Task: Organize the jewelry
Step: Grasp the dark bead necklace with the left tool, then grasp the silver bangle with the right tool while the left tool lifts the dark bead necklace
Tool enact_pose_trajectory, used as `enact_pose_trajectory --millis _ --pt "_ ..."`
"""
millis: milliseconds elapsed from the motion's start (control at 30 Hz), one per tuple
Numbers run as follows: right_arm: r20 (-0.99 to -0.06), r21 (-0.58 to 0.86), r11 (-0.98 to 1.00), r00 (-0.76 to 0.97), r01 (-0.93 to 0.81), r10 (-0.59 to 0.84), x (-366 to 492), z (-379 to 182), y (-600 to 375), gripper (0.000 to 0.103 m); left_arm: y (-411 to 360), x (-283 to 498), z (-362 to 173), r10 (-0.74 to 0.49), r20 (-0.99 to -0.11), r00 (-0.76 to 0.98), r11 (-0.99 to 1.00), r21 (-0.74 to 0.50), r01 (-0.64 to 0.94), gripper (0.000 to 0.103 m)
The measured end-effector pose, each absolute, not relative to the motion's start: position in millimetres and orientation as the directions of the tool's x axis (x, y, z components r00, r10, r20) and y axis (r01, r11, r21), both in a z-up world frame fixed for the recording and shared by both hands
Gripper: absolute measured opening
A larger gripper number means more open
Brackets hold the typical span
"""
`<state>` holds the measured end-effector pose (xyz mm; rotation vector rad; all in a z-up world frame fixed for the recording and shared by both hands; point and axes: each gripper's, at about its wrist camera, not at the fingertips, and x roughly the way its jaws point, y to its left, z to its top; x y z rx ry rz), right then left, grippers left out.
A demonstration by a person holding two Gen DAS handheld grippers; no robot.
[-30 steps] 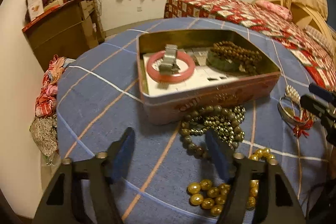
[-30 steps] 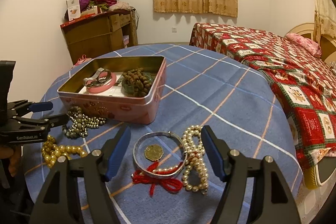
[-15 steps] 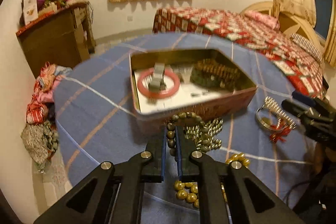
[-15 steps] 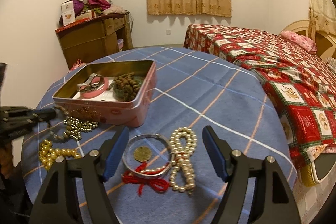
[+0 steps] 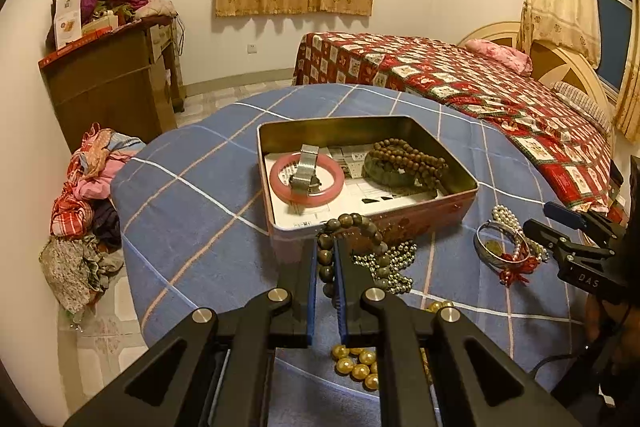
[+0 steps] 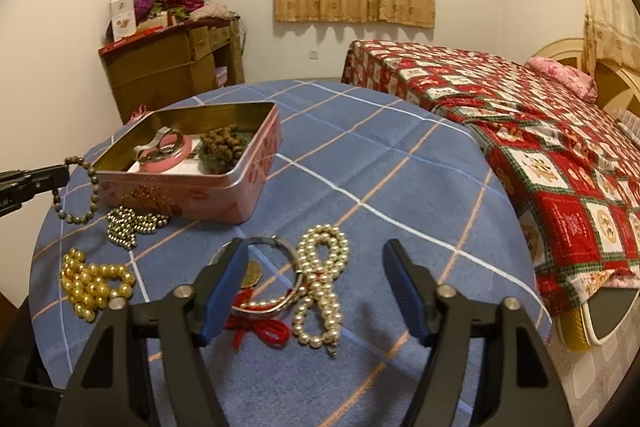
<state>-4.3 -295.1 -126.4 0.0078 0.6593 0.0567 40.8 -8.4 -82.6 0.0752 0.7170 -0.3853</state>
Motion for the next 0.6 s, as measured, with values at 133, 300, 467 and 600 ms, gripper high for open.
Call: enact_pose_trajectory --millis 133,300,467,600 --pt "-0.634 0.016 0.997 0.770 -0.069 0.063 -2.0 -131.6 -290.7 0.046 -10.9 41.3 -83.3 -0.323 -0.657 0.682 0.924 -0.064 0.376 0.007" --pt "-0.643 0.011 0.995 0.761 -0.102 0.086 -3.5 -132.6 -284.6 0.042 -10.4 42.2 -86.0 -0.325 -0.662 0.676 0.924 -0.070 0.375 0.007" --pt "-0.681 -0.002 0.994 0.728 -0.110 0.079 2.9 -140.5 -279.2 0.037 -10.7 42.7 -88.1 -0.325 -0.664 0.674 0.924 -0.070 0.377 0.007" --pt "-0.691 -0.021 0.994 0.720 -0.106 0.063 6.9 -141.5 -278.1 0.033 -11.5 44.2 -91.6 -0.324 -0.668 0.670 0.925 -0.076 0.372 0.007"
